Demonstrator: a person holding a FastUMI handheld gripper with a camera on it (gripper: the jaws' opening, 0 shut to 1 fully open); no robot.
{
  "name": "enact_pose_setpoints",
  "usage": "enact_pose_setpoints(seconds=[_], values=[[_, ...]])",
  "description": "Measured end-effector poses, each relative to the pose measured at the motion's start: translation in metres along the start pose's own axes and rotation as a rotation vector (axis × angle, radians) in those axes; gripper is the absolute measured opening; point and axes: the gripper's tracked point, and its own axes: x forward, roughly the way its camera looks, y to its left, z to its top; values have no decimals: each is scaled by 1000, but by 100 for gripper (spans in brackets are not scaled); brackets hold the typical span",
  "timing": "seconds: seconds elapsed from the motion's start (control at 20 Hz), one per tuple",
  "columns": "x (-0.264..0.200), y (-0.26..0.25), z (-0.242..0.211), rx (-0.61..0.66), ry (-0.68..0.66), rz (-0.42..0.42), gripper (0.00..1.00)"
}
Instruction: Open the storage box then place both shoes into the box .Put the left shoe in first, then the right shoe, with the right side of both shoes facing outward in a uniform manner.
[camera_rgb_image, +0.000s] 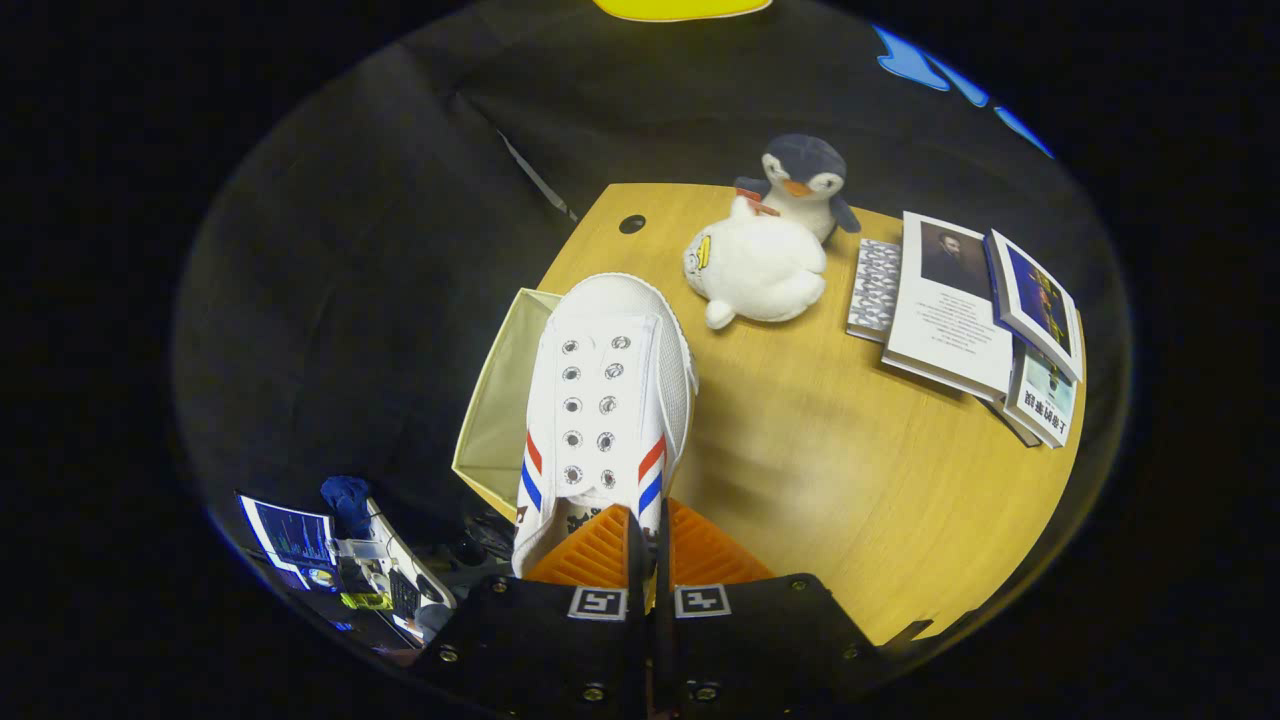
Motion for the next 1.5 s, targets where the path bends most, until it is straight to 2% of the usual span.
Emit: enact_pose_setpoints(seconds=[0.2,0.45,0.8,0.85,0.9,0.95,1.0,1.05,1.1,1.25,1.3,1.5], values=[[26,40,18,-74,27,20,3],[61,62,29,-143,77,-11,3],[99,77,33,-153,124,-57,3],[101,83,34,-144,124,-33,4],[101,91,36,-125,111,-2,11],[97,101,43,-108,90,34,25],[93,101,49,-110,67,34,30],[86,94,55,-124,40,19,46],[80,91,58,-136,21,16,48],[52,79,67,-154,-61,-11,73],[44,70,69,-147,-92,-25,76],[3,29,75,-102,-237,-88,98]])
